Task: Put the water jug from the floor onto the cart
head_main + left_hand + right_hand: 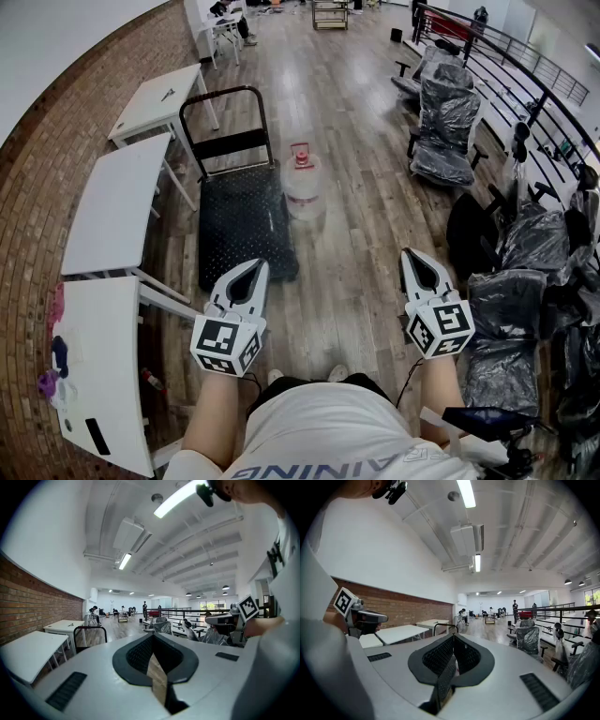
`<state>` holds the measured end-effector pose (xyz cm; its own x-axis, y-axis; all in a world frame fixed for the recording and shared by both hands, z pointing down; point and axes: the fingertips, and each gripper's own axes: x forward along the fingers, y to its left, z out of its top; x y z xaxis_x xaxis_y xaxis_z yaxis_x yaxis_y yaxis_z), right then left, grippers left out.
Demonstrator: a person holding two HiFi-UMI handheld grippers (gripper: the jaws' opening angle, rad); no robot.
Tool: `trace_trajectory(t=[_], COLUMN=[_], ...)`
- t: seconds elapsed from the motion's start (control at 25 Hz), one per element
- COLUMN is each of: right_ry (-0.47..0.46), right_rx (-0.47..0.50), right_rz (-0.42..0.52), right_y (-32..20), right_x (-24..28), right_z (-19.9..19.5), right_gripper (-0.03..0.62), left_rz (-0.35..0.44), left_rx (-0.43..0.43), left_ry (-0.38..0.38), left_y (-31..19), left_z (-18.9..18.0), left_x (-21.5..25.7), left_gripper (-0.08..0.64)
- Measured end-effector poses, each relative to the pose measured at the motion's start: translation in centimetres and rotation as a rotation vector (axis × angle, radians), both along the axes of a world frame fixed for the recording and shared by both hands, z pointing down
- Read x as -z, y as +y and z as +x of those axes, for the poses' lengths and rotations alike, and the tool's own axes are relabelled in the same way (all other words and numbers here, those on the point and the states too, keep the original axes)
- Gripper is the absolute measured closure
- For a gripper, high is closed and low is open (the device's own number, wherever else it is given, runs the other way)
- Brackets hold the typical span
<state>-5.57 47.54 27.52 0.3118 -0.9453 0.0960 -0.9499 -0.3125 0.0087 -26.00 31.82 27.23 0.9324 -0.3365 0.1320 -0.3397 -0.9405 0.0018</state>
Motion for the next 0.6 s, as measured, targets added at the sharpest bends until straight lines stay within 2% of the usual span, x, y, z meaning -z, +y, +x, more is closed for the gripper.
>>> trace_trajectory(t=[0.36, 0.6], right_ry=[-0.062, -0.053], right_rx=[0.011, 0.028], right_rz=[-0.010, -0.014], right_y=[2.6, 1.9], right_x=[-2.8, -3.3], right_z=[4.2, 5.9], right_gripper=[0.586, 0.586], left_rz=[-0.016, -0.025], left_rx=[0.045, 0.045], left_ry=[-0.022, -0.010], left_y=[0.9, -0.1], left_z=[3.1, 5.7], left_x=[-1.0, -1.5], left_gripper=[0.558, 0.558])
